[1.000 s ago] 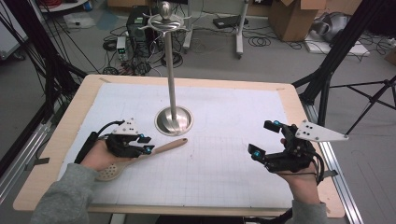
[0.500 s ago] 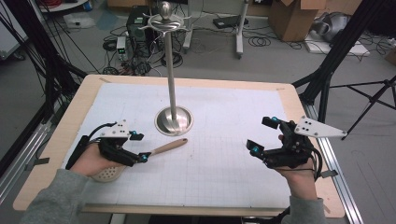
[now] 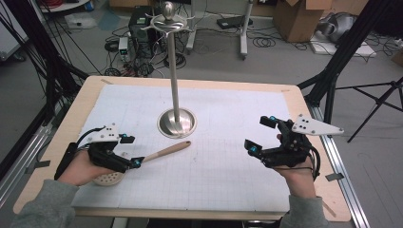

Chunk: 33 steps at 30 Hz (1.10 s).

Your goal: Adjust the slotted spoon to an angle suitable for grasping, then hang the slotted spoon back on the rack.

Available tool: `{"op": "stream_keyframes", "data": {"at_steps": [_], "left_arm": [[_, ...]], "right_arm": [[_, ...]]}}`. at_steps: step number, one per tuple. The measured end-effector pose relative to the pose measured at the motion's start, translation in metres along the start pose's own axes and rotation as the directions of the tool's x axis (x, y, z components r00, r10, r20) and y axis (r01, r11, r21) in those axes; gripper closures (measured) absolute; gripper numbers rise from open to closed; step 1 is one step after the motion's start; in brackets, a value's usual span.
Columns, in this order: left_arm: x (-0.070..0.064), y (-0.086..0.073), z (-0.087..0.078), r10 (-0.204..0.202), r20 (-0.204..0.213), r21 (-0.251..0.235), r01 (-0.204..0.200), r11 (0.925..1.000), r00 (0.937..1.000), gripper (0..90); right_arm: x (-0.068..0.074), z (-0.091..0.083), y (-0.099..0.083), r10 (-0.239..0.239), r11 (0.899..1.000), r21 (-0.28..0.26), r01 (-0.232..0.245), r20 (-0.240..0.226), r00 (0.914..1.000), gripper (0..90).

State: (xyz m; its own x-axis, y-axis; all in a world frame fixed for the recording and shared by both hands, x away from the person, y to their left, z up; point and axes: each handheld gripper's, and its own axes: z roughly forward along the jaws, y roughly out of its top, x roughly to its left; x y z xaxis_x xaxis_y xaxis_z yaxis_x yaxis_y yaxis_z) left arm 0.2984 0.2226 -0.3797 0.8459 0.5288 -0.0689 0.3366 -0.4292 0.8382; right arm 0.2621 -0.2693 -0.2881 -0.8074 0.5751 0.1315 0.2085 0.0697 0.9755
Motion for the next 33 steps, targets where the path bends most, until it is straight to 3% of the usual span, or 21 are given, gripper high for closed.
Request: {"op": "stream_keyframes", "data": {"at_steps": [7,15,22,27,33], "left_arm": [[-0.0016,-0.0009,0.001,0.011,-0.004,0.007,-0.011,0.9999,0.9999,14.5],[0.0021,-0.0041,0.0012,-0.006,-0.023,0.023,0.007,0.9997,0.9997,14.5],[-0.0023,-0.0023,0.0041,0.016,-0.004,0.033,-0.016,0.9993,0.9999,14.8],[0.0024,0.001,0.005,0.026,-0.007,0.048,-0.025,0.9985,0.9997,14.9],[0.0065,0.0025,0.0084,0.012,0.005,0.071,-0.012,0.9974,0.9999,15.2]], "right_arm": [[-0.0009,0.0032,0.0009,0.003,1.0,-0.004,-0.003,-0.007,1.0,1.4],[-0.0029,0.0069,0.0008,0.002,1.0,-0.003,-0.002,-0.015,0.9999,1.4],[0.001,0.0085,0.0014,-0.001,1.0,0.0,0.001,-0.022,0.9998,1.4],[0.0016,0.0065,0.0003,0.001,1.0,0.007,-0.001,-0.017,0.9998,1.4],[0.0003,0.0001,-0.0011,0.007,1.0,-0.002,-0.007,-0.005,1.0,1.4]]}}
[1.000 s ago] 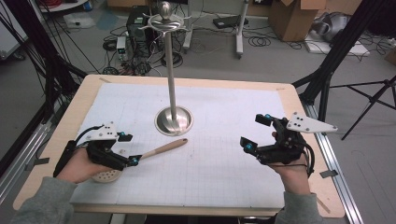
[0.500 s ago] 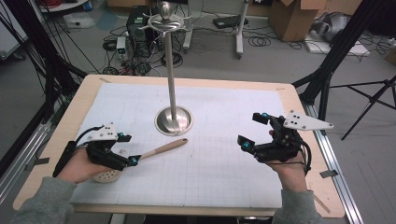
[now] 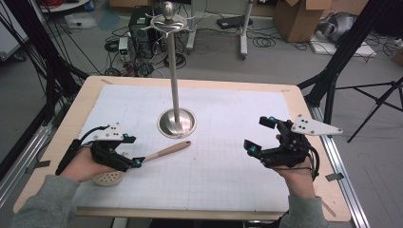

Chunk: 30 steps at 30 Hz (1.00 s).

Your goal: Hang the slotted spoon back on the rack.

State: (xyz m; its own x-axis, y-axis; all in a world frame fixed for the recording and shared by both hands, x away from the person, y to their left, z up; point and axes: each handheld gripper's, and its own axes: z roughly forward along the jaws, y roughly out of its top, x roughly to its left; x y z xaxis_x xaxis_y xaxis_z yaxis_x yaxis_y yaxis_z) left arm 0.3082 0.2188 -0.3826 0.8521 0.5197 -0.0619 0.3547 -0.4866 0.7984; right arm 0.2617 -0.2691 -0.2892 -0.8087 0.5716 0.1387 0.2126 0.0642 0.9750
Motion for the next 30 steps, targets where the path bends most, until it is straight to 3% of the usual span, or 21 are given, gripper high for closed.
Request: {"op": "stream_keyframes", "data": {"at_steps": [12,18,21,23,30], "left_arm": [[0.0,-0.003,0.005,0.018,0.018,0.049,-0.019,0.9986,0.9997,15.2],[0.003,-0.003,0.007,-0.004,0.005,0.078,0.004,0.997,1.0,14.5],[0.006,-0.006,0.009,-0.043,0.003,0.108,0.042,0.9933,0.9991,11.9],[0.007,-0.006,0.011,-0.033,-0.011,0.131,0.035,0.9908,0.9994,11.1],[0.006,-0.004,0.022,-0.025,0.003,0.166,0.024,0.9858,0.9997,10.9]], "right_arm": [[0.002,-0.002,-0.001,-0.002,1.0,0.005,0.002,0.003,1.0,1.4],[0.002,0.0,-0.001,-0.002,1.0,0.012,0.002,-0.001,1.0,1.4],[0.002,0.002,-0.002,-0.002,1.0,0.011,0.002,-0.005,1.0,1.4],[0.002,0.002,-0.002,-0.004,1.0,0.015,0.004,-0.005,1.0,1.4],[0.002,0.0,-0.003,-0.004,1.0,0.014,0.004,0.0,1.0,1.4]]}}
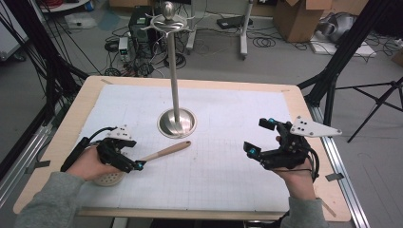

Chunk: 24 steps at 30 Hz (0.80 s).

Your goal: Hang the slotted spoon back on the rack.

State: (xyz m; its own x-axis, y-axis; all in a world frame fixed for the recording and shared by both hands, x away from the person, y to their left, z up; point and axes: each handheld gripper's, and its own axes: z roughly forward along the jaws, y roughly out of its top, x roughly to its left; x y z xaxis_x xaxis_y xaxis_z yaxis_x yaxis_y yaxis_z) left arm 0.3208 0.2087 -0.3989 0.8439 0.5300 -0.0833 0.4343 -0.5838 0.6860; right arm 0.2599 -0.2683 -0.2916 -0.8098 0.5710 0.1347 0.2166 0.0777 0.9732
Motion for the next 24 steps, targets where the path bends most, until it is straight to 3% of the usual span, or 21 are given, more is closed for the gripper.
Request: {"op": "stream_keyframes", "data": {"at_steps": [5,6,14,19,24], "left_arm": [[0.002,0.002,0.007,0.019,0.006,0.004,-0.02,0.9998,0.9998,12.0],[0.003,0.002,0.008,0.019,0.023,0.009,-0.019,0.9998,0.9996,19.4],[0.006,0.001,0.013,0.011,0.041,0.06,-0.014,0.9981,0.9991,21.9],[0.007,-0.001,0.015,0.03,0.07,0.108,-0.038,0.9934,0.9971,29.2],[0.01,-0.003,0.016,0.023,0.057,0.139,-0.031,0.9898,0.9981,34.8]], "right_arm": [[-0.001,-0.003,-0.001,0.006,1.0,0.002,-0.006,0.005,1.0,1.4],[-0.001,-0.004,-0.001,0.008,1.0,0.0,-0.008,0.007,0.9999,1.4],[-0.002,-0.009,-0.002,0.01,1.0,-0.005,-0.009,0.013,0.9999,1.4],[-0.001,-0.01,-0.003,0.008,1.0,-0.001,-0.008,0.017,0.9998,1.4],[-0.002,-0.012,-0.004,0.009,1.0,-0.001,-0.009,0.024,0.9997,1.4]]}}
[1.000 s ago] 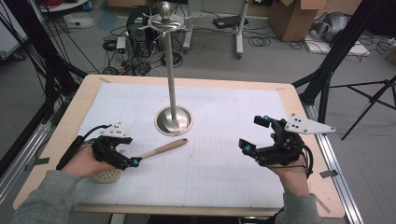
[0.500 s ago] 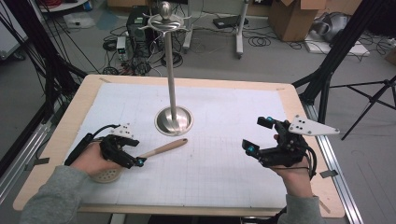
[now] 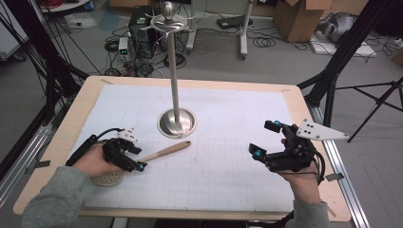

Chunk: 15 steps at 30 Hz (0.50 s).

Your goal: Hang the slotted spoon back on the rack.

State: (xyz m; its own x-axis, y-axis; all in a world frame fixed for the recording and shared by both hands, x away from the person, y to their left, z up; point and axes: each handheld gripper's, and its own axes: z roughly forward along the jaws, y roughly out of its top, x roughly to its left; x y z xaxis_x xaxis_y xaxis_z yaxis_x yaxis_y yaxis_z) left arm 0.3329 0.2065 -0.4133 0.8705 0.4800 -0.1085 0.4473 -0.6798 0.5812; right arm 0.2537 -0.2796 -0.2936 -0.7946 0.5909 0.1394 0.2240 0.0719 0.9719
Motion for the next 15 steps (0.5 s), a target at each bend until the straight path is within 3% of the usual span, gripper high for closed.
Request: {"op": "stream_keyframes", "data": {"at_steps": [6,8,9,10,13,14,15], "left_arm": [[0.0005,-0.001,0.0043,-0.02,-0.009,0.01,0.021,0.9997,0.9997,43.2],[0.0014,-0.001,0.0051,0.0,-0.008,0.037,0.0,0.9993,1.0,44.7],[0.0003,-0.0014,0.0073,-0.015,-0.009,0.029,0.015,0.9995,0.9998,45.2],[0.0013,-0.0013,0.0071,0.004,-0.01,0.05,-0.004,0.9988,0.9999,46.2],[-0.0005,-0.0016,0.0097,-0.008,-0.019,0.035,0.009,0.9993,0.9998,48.8],[0.0019,-0.001,0.0074,0.026,-0.015,0.066,-0.025,0.9975,0.9995,50.0],[0.0015,-0.0013,0.0076,0.019,-0.017,0.059,-0.018,0.9981,0.9997,51.2]], "right_arm": [[-0.0003,-0.0032,-0.0008,0.005,1.0,0.0,-0.005,0.004,1.0,1.4],[-0.0003,-0.0048,-0.001,0.004,1.0,0.001,-0.004,0.006,1.0,1.4],[-0.0005,-0.0053,-0.0011,0.003,1.0,-0.002,-0.003,0.007,1.0,1.4],[-0.0006,-0.0064,-0.0013,0.005,1.0,0.001,-0.005,0.009,0.9999,1.4],[-0.0016,-0.0087,-0.0017,0.004,1.0,-0.005,-0.004,0.015,0.9999,1.4],[-0.0014,-0.01,-0.0018,0.008,1.0,-0.004,-0.008,0.014,0.9999,1.4],[-0.0016,-0.0103,-0.0017,0.004,1.0,-0.007,-0.003,0.018,0.9998,1.4]]}}
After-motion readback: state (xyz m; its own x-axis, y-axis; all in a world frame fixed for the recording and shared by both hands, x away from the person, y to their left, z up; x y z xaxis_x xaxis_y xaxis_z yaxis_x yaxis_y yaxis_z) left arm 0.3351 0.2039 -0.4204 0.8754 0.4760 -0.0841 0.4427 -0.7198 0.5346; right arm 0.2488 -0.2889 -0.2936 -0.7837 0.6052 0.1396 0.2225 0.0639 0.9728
